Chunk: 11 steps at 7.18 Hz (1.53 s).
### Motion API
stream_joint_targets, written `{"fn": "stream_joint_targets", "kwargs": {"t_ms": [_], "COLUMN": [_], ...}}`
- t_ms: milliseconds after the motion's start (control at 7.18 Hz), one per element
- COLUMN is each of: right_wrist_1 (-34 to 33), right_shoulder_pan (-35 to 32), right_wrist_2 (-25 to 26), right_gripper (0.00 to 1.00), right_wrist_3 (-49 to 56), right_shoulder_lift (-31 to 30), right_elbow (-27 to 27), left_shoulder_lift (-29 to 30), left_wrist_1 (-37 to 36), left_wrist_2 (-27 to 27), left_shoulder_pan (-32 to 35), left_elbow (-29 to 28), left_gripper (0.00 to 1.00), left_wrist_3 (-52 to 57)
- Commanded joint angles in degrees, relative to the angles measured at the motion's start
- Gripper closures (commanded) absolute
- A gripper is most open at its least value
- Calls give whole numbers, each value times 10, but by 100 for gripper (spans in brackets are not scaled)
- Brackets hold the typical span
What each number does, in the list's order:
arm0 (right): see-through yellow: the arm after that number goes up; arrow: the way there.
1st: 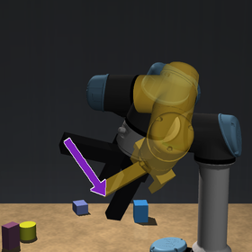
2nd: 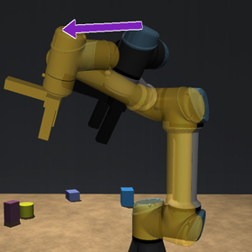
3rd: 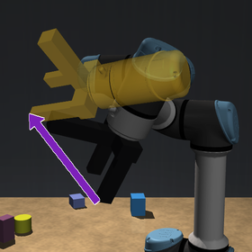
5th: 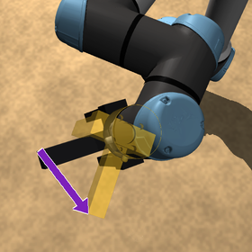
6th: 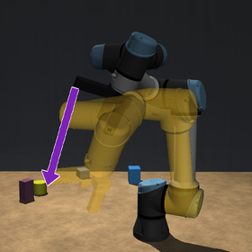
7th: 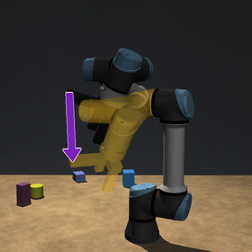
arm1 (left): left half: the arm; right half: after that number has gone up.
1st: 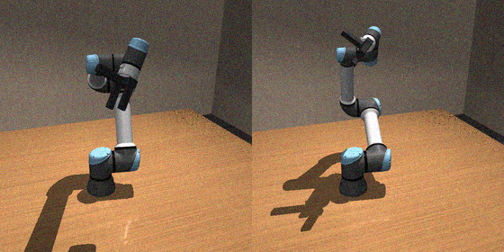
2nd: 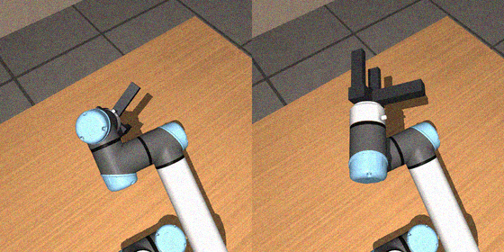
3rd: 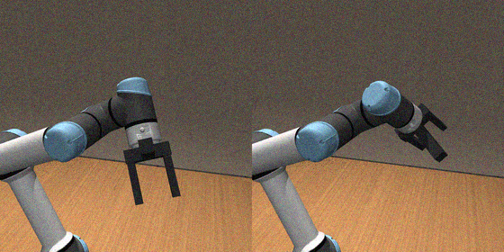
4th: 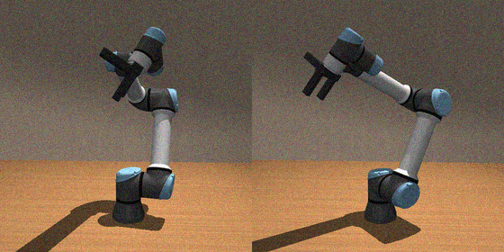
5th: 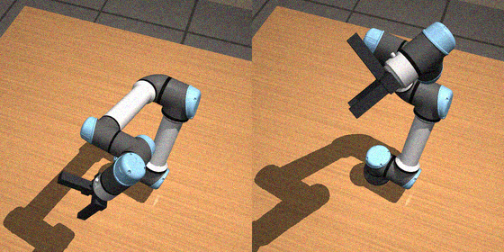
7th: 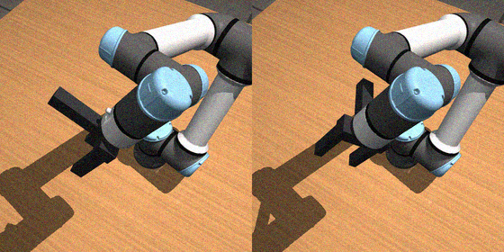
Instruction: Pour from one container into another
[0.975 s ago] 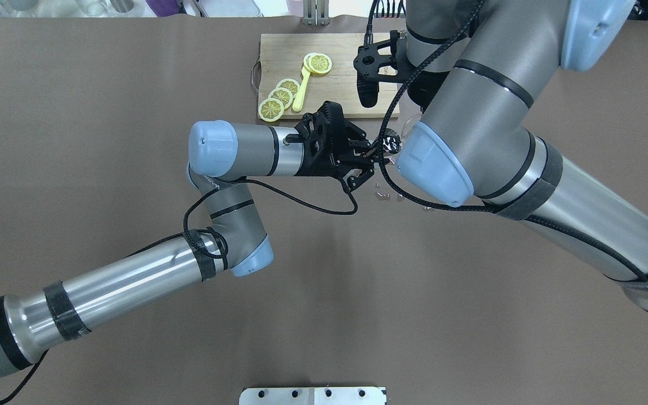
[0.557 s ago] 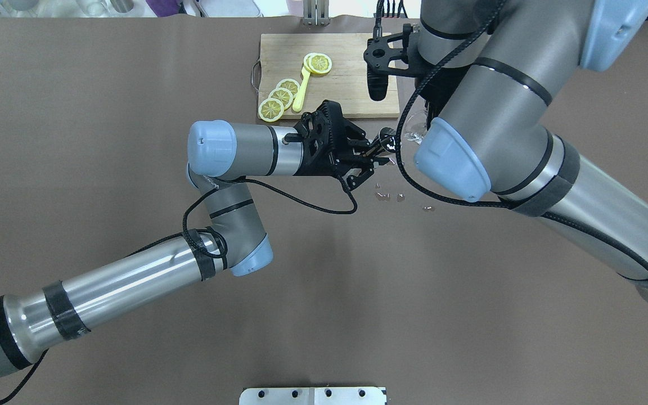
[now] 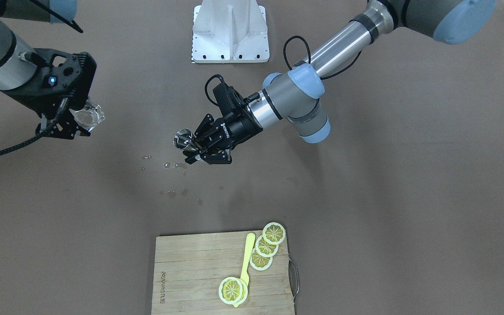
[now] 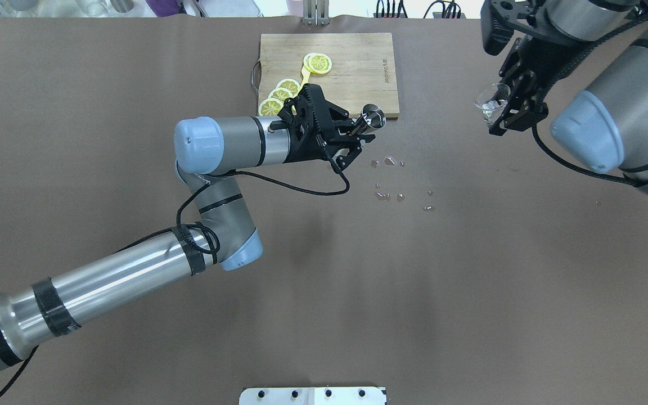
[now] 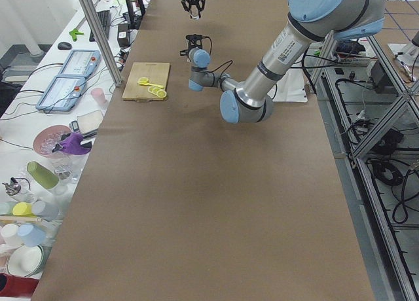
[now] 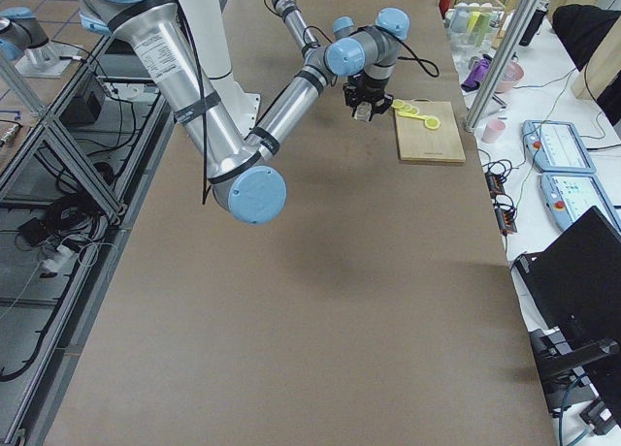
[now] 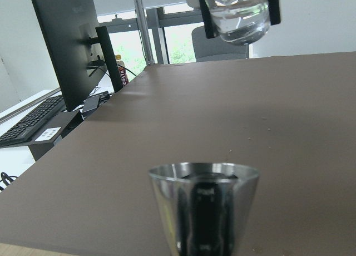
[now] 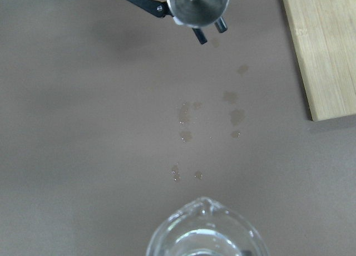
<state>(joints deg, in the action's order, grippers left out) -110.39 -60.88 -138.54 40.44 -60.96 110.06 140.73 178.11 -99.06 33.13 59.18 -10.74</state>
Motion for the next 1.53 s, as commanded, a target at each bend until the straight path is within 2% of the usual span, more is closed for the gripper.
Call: {"fn": "stream_joint_targets", "kwargs": {"t_ms": [0, 418, 697, 836, 975, 1393], "right_wrist_1": [122, 333, 454, 497, 582, 881], "right_shoulder_pan": [-41, -90, -121, -136, -141, -142], "right_wrist_2": [-41, -88, -114, -124, -124, -117], "right_gripper": [100, 100, 100, 100, 100, 100], "right_wrist_3": [1, 1, 1, -31, -94, -286], "right_shoulder_lift": [-98, -263, -343, -362, -376, -377], "right_elbow": [13, 10, -8, -32, -63, -219], "left_shoulder_lift": [-37, -96, -134, -146, -169, -240], "left_wrist_1": [1, 7, 7, 8, 9, 48], "left_wrist_2": [93, 181, 235, 252, 273, 325], "left_shoulder_pan": [4, 13, 17, 25, 26, 26], "left_elbow": [30, 72, 86, 88, 102, 126], "left_gripper": [100, 100, 100, 100, 100, 100], "left_wrist_3": [-19, -74, -134, -135, -135, -184]}}
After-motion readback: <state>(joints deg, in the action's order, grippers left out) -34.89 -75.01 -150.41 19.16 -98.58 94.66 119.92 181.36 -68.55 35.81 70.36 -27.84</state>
